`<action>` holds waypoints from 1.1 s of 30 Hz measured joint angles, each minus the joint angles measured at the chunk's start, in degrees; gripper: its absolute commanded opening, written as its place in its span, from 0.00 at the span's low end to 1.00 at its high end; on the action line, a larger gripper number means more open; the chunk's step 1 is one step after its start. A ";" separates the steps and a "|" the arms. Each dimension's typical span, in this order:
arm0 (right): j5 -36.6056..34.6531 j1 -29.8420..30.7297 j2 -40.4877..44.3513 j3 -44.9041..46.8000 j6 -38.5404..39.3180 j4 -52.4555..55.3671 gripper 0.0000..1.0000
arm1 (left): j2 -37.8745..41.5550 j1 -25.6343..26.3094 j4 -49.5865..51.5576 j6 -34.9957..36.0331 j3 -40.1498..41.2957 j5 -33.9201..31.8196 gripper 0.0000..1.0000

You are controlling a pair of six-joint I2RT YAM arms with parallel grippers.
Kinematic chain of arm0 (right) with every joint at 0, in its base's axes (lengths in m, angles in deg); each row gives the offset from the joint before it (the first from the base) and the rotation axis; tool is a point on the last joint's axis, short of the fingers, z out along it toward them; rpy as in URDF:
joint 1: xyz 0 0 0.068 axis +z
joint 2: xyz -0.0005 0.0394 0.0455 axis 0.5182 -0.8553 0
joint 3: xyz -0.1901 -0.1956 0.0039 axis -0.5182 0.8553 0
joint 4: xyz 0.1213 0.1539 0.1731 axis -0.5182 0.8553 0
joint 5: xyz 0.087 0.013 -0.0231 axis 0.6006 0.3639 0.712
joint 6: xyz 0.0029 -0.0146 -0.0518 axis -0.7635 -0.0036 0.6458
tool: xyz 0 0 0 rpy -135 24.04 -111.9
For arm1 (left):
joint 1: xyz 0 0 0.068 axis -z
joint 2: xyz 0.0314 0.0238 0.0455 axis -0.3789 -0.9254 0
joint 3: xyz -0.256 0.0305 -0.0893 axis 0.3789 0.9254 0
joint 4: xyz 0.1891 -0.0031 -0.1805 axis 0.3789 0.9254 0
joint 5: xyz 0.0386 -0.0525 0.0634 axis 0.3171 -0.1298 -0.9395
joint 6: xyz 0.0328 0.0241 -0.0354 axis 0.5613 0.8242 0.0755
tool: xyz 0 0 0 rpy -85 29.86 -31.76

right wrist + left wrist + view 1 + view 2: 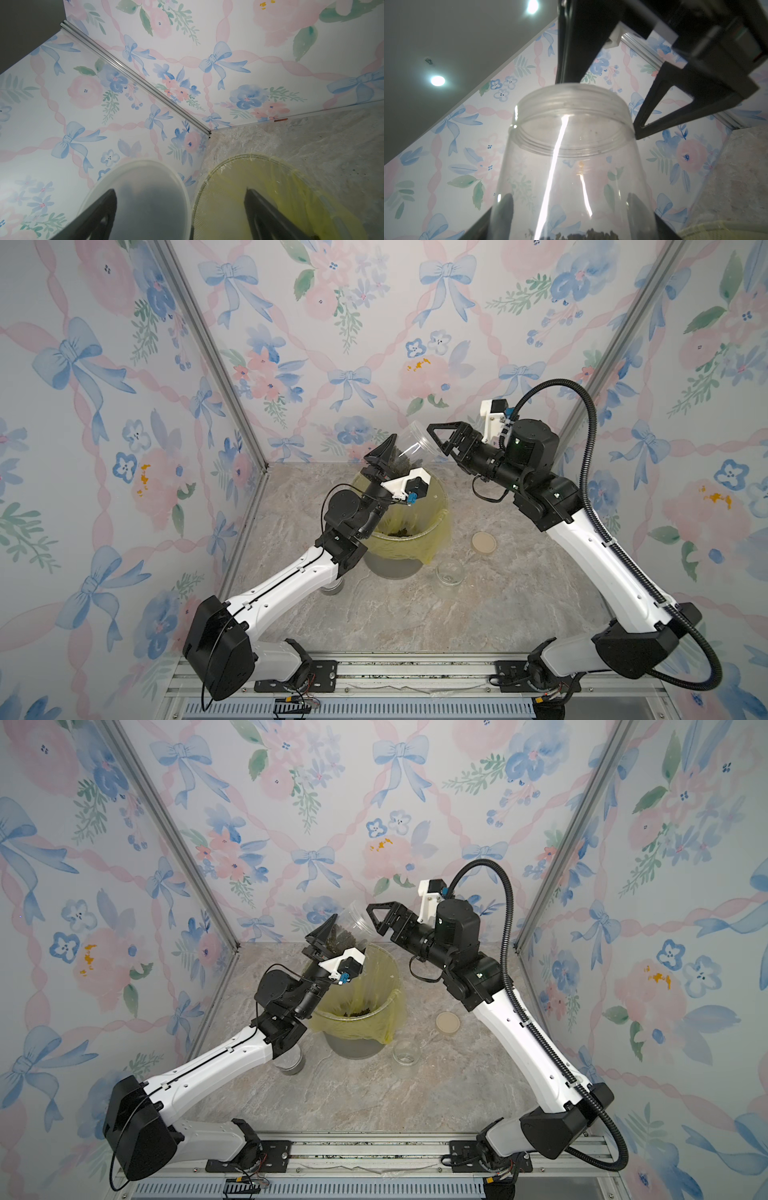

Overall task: Empty moldy tea leaves from jars
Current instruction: Unscrew the lid from the jar.

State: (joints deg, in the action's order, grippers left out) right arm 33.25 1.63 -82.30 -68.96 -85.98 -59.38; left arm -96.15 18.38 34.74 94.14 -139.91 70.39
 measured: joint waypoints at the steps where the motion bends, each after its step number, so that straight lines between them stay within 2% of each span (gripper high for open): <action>1: -0.13 0.00 0.00 0.00 -0.20 -0.44 0.96 | -0.20 0.00 -0.35 0.37 0.15 -0.46 0.41; 33: 3.15 3.08 -4.85 -4.46 -0.13 -4.28 0.97 | -0.72 0.22 -1.92 1.42 0.59 -2.12 0.41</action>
State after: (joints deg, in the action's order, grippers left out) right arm 36.39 4.71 -87.15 -73.42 -86.11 -63.66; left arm -96.87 18.60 32.82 95.56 -139.32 68.27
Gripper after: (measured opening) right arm 0.965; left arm 0.818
